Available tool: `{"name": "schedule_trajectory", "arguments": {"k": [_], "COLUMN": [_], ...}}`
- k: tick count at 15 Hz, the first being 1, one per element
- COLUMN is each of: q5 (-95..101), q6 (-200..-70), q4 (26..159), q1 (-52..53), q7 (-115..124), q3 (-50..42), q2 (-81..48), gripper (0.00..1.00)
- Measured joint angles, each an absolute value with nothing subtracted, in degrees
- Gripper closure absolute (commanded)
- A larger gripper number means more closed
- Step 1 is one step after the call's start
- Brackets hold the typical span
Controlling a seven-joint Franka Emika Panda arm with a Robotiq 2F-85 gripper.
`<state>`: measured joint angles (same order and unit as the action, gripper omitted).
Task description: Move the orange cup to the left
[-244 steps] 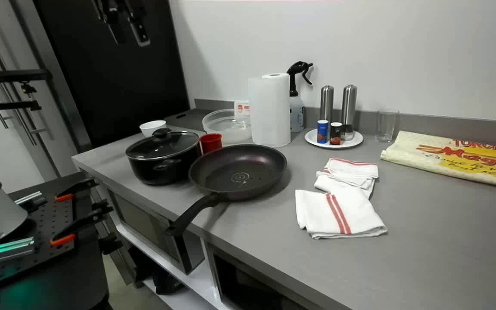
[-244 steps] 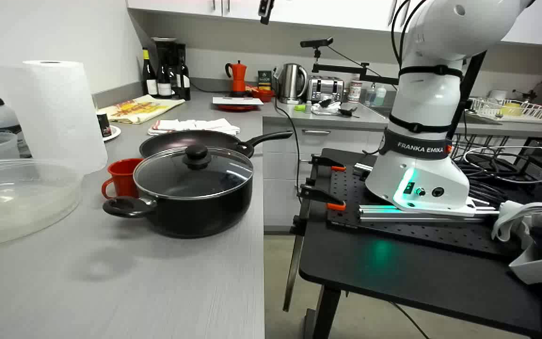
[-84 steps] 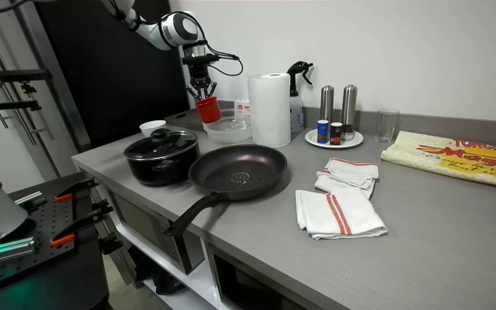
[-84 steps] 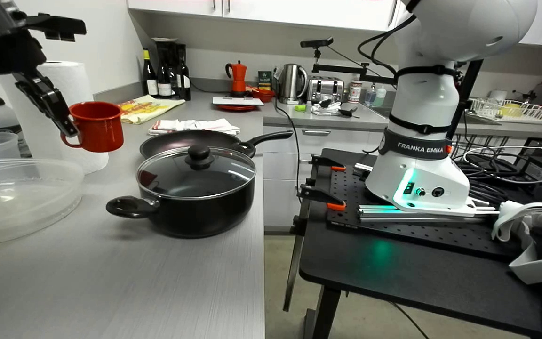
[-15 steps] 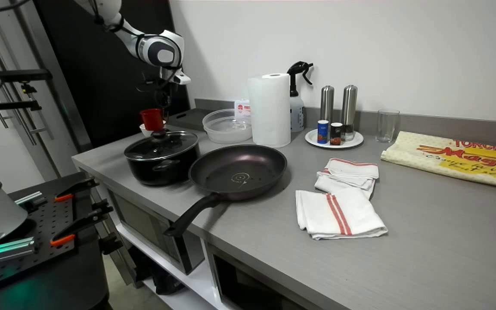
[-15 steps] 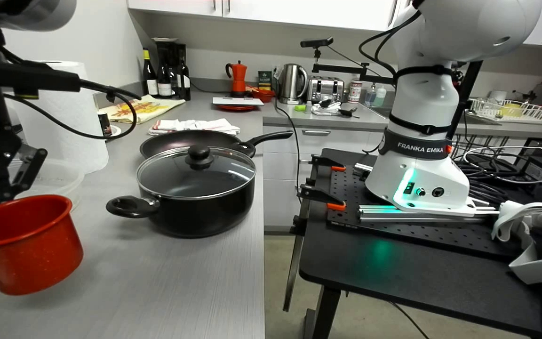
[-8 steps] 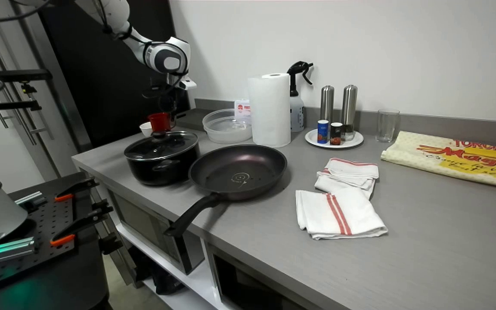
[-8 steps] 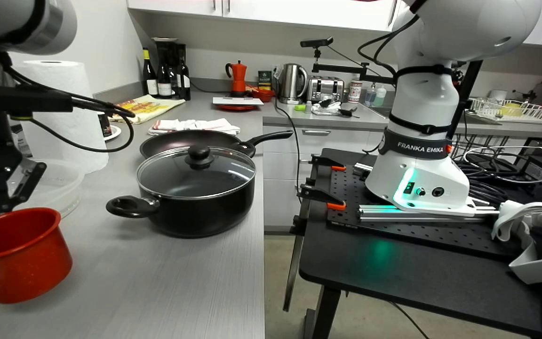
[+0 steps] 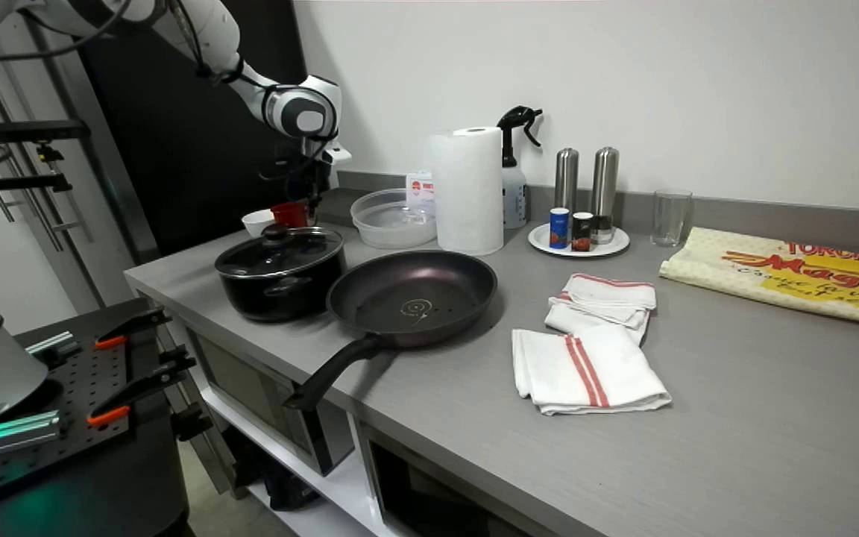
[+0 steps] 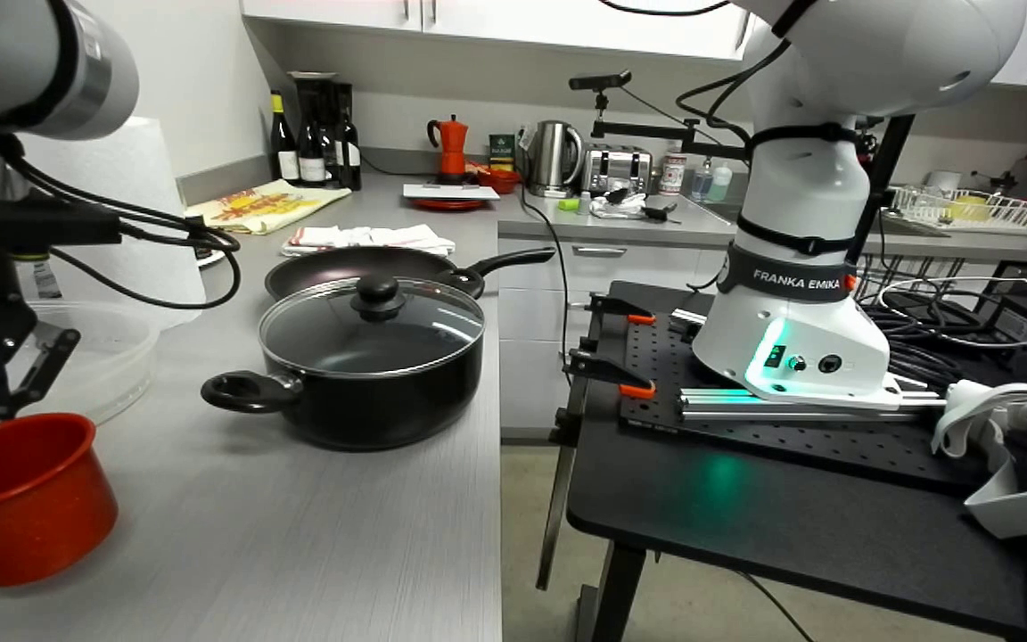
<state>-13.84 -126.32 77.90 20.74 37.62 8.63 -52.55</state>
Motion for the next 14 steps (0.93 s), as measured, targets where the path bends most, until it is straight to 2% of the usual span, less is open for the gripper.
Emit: {"name": "schedule_trajectory", "arguments": {"k": [14], "q5": [-13.83], "q6": [-121.9], "q4": [70.15], "q1": [21.91], "q7": [38.69], "q3": [8.22], "q2": [-59.85], "gripper": [0.96]}}
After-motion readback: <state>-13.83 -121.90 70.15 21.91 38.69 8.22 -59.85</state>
